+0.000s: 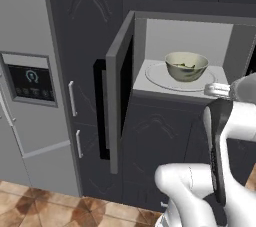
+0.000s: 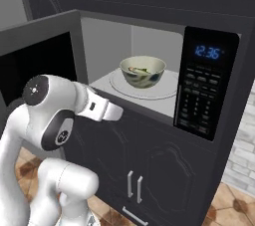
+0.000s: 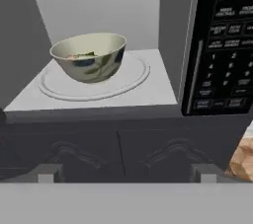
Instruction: Place the bowl containing the shrimp and fish in the microwave. Close the microwave door and press the start button to microwave the meal.
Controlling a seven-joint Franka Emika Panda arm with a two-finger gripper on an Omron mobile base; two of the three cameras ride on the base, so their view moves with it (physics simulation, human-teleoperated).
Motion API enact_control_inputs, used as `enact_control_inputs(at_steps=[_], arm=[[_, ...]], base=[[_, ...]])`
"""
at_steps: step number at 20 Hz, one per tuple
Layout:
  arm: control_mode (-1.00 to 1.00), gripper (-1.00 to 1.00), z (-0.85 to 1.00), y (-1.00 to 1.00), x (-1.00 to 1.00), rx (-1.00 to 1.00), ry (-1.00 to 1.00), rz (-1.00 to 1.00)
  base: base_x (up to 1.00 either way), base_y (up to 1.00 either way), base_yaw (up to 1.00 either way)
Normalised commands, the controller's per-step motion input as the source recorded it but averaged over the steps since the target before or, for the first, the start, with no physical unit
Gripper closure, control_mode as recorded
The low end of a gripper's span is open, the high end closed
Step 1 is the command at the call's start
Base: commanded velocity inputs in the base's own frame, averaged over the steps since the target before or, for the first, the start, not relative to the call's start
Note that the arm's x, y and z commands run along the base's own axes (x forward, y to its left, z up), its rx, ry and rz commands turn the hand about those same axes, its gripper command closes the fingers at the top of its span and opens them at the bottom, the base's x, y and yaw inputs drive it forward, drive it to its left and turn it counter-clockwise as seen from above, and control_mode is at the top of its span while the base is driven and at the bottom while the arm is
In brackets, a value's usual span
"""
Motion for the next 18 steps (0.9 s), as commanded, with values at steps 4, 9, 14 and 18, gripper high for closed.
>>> enact_control_inputs(at_steps=[4, 9, 14, 18], arm=[[-1.0, -1.0, 0.39, 0.31, -0.64, -0.61, 0.06, 0.35], [-1.0, -1.0, 0.52, 0.66, -0.35, -0.66, 0.16, 0.25], [-1.0, -1.0, 0.52, 0.83, -0.3, -0.65, 0.19, 0.2], [-1.0, -1.0, 0.31, 0.88, -0.49, -0.62, 0.21, 0.17]], base=[[0.0, 0.0, 0.0], [0.0, 0.0, 0.0], [0.0, 0.0, 0.0], [0.0, 0.0, 0.0]])
